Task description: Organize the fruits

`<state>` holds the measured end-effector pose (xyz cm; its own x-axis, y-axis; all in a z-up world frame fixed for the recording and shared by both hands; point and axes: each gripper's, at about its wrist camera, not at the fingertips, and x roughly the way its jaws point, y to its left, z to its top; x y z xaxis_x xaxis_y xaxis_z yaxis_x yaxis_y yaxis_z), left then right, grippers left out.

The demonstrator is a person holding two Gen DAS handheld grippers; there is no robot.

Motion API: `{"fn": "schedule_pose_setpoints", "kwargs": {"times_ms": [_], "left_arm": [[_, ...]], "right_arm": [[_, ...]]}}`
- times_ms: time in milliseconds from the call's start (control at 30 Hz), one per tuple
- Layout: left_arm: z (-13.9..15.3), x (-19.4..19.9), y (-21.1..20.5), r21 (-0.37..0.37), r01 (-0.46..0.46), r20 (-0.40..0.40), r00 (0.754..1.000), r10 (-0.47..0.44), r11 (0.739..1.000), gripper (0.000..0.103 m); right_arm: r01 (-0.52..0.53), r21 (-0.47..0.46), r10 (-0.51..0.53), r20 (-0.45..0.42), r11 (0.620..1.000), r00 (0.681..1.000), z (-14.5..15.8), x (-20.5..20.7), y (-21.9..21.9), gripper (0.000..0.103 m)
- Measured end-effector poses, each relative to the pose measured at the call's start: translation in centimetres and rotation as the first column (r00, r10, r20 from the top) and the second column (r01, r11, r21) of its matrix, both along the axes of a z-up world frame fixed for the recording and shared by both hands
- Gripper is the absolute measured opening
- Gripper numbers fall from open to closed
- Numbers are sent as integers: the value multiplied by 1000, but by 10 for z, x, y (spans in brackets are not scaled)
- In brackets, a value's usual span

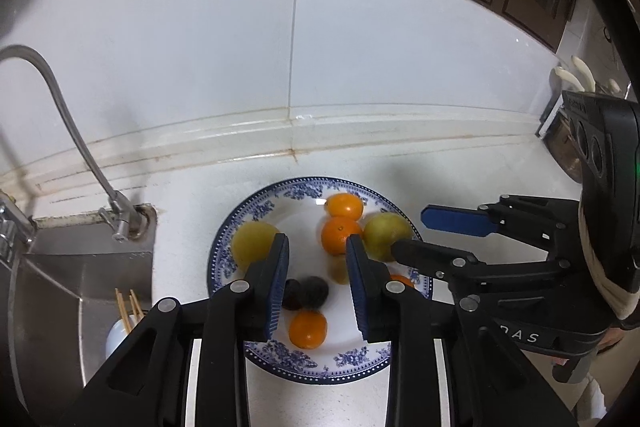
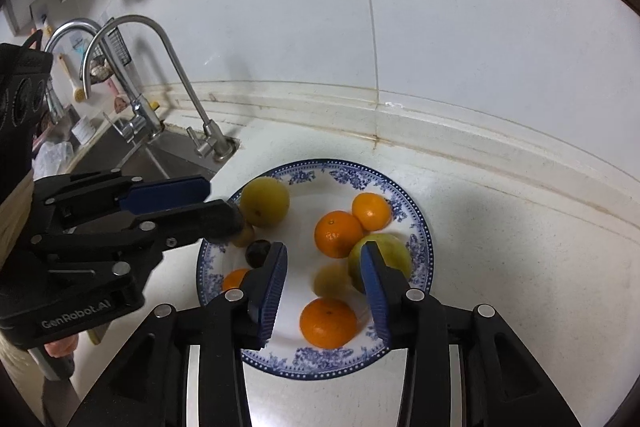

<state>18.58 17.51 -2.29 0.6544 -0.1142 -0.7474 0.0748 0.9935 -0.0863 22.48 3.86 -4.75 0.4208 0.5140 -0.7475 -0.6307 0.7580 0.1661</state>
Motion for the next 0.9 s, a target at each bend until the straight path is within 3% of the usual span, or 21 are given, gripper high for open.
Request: {"fn": "schedule_pose_setpoints", "kwargs": {"times_ms": [133, 333, 533, 600, 700, 900], "left_arm": [[7, -7, -2, 6, -17, 12, 1000, 17, 1000, 35], [16, -28, -5, 85, -102, 87, 992, 95, 991, 47], [17, -59, -14, 103, -130, 157, 981, 113, 986, 65], [18, -71, -18, 109, -137, 187, 976, 115, 985, 78], [20, -92, -27, 131, -155, 225, 967, 122, 979, 88], [28, -132, -46, 144, -183, 276, 951, 138, 972, 100]], "right_arm": [[18, 3, -18, 21, 1000, 1000, 5, -4, -6, 40], [68, -14, -67, 90, 998, 994, 15, -23, -16, 40], [176, 26, -178, 129, 984, 976, 20, -45, -37, 54], [213, 31, -216, 141, 976, 966, 21, -54, -45, 58], [274, 33, -276, 179, 961, 944, 22, -72, -59, 64], [345, 49, -347, 228, 937, 910, 31, -113, -92, 73]]}}
